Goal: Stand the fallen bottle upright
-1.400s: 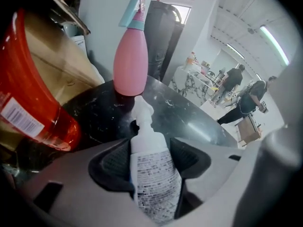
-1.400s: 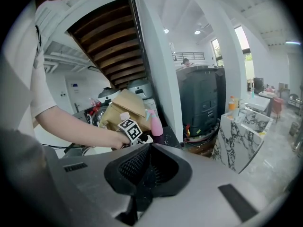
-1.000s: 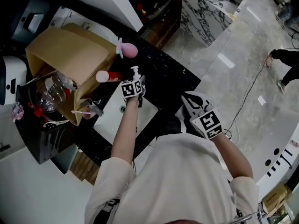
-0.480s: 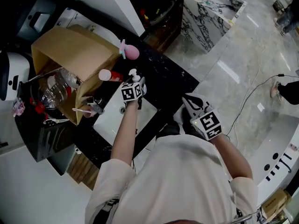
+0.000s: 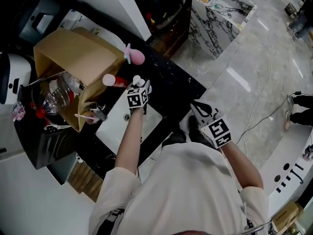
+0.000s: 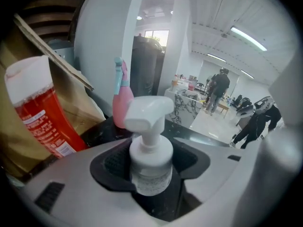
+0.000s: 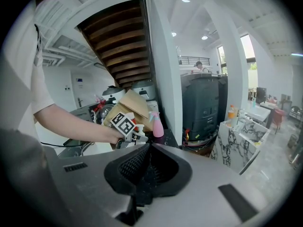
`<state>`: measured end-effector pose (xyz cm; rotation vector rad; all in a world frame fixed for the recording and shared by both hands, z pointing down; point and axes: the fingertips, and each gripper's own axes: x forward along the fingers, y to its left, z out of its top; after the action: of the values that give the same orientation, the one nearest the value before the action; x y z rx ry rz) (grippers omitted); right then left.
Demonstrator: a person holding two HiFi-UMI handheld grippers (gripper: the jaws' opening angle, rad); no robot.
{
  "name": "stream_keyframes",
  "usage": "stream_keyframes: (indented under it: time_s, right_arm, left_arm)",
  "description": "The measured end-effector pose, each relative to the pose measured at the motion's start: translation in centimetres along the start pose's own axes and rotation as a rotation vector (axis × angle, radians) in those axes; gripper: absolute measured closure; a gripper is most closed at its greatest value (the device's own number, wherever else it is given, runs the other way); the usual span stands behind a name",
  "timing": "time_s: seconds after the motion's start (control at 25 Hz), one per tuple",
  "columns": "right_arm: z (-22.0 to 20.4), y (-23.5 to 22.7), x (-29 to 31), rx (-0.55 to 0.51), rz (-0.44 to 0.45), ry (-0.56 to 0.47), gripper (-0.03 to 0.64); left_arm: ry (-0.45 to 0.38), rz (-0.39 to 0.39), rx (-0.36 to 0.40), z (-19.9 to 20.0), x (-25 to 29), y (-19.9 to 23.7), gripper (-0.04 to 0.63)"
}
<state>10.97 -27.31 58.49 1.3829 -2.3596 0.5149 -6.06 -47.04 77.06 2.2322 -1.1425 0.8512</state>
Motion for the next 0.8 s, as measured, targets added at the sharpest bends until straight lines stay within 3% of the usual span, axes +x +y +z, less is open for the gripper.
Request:
stream_keyframes:
  time_s: [0.48,0.8]
  right_arm:
    - [0.5,-0.2,1.6,-0.011,0.031,0.012,0.584]
    - [0.5,-0.2,2.4,-0.019,0.046,0.024,0.584]
  left_arm:
    - [-0.205,0.022,0.095,2.2,-0.2,-1.0,0.351]
    - [-0.237,0.014,0.111,1.3,0.2,-1.3,0.350]
